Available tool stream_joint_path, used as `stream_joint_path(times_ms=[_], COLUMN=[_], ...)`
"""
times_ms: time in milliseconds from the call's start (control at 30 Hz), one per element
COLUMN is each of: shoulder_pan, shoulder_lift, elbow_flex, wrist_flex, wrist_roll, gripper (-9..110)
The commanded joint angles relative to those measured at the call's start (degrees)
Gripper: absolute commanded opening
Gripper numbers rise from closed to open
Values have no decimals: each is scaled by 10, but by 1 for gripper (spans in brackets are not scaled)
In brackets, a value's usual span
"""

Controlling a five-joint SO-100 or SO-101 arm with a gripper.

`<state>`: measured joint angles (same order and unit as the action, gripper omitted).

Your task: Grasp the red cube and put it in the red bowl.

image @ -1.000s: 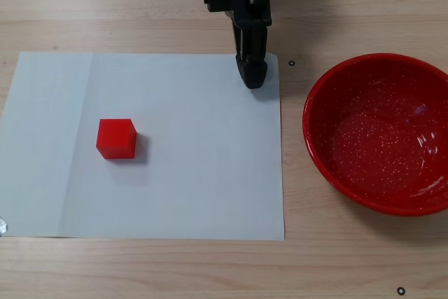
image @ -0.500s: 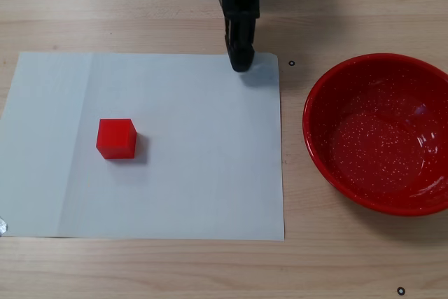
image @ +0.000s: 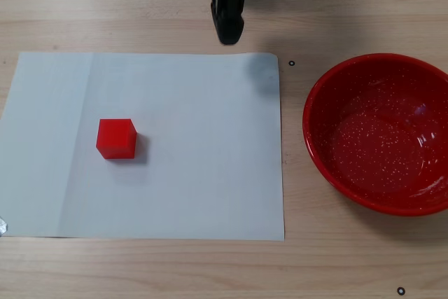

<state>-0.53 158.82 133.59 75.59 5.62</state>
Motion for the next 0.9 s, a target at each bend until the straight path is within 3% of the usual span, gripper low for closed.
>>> stream_joint_path(times_ms=[0,867], shoulder_pan=[-16,-138], shoulder_lift=[-33,-476], elbow_flex=[-94,-627], wrist_flex=[18,194], wrist_roll=[16,61], gripper=[0,0])
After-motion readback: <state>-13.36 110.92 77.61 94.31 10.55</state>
